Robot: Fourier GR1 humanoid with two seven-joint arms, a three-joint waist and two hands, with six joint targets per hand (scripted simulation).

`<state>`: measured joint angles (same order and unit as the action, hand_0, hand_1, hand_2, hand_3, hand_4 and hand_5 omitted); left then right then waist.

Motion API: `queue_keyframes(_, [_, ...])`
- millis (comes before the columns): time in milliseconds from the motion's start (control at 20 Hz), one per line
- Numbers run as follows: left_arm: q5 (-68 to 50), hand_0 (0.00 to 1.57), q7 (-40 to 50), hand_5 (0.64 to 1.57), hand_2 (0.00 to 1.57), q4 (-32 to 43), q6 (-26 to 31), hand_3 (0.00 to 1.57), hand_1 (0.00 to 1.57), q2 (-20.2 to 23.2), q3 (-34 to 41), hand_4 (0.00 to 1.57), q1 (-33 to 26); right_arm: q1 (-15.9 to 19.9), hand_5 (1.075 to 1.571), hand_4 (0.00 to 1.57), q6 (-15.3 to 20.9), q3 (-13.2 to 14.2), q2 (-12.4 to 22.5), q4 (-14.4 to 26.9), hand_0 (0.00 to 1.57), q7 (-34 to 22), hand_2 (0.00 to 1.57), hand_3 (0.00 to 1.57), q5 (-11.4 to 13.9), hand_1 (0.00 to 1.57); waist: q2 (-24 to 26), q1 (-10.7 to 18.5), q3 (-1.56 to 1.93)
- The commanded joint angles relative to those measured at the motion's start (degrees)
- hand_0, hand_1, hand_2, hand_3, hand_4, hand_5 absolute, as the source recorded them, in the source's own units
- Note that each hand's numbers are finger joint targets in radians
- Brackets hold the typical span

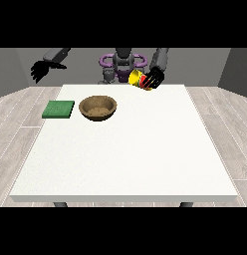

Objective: Pick the cup and pour the ball into the bowl, then pick the bowl and place it on the pad

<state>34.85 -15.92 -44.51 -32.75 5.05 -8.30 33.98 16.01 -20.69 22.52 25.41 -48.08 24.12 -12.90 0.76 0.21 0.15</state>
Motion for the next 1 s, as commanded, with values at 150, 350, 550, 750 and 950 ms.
queue_keyframes(150, [11.87, 1.37, 15.01, 1.566, 1.57, -3.40, 0.23, 1.57, 1.37, -3.04, -6.04, 1.11, 2.58, -1.72, 1.558, 0.00, -2.49, 1.50, 2.93, 6.03, 0.00, 3.73, 0.04, 0.00, 0.28, 0.00, 1.59, 2.40, -0.10])
queue_keyframes(350, [16.46, 1.35, 18.60, 1.569, 1.57, -5.60, 5.07, 1.57, 1.35, -2.10, -8.40, 1.05, 4.47, -1.66, 1.554, 0.00, -1.96, 1.56, 2.90, 7.79, 0.00, 4.69, 0.00, 0.00, 0.61, 0.00, 2.53, 3.35, -0.09])
queue_keyframes(550, [24.50, 1.08, 23.09, 1.570, 1.57, -4.88, 2.65, 1.57, 1.08, -4.70, -11.87, 0.96, 3.99, -1.03, 1.551, 0.00, -2.02, 1.51, 2.60, 8.36, 0.00, 4.89, 0.06, 0.00, 0.29, 0.00, 1.89, 2.35, -0.10])
queue_keyframes(750, [28.51, 0.68, 33.52, 1.571, 1.57, -5.63, 4.94, 1.53, 0.68, -5.01, -18.27, 0.89, 8.22, 4.12, 1.551, 0.00, -2.01, -0.11, 3.30, 8.67, 0.00, 0.63, 0.00, 0.00, 0.87, 0.00, 1.77, -0.42, -0.13])
queue_keyframes(950, [33.65, 0.55, 36.40, 1.565, 1.57, -4.87, 7.57, 1.57, 0.55, -5.03, -19.82, 0.93, 9.83, 4.42, 1.534, 0.00, 1.66, -2.42, 0.23, 7.66, 0.00, 2.24, 0.00, 0.18, 3.40, 0.00, 1.97, -0.84, -0.14])
